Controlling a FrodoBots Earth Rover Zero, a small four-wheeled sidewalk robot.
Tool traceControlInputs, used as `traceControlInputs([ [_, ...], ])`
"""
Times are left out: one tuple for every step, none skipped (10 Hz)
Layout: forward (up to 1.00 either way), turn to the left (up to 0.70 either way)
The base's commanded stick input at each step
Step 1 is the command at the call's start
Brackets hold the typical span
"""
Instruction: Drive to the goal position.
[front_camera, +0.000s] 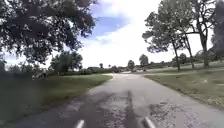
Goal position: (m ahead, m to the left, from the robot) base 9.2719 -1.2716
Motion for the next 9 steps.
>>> traceControlInputs([
  [0.7,0.0],
  [0.7,0.0],
  [0.7,0.0],
  [0.7,0.0],
  [0.7,0.0],
  [0.7,0.0],
  [0.7,0.0],
  [0.7,0.0],
  [0.7,0.0],
])
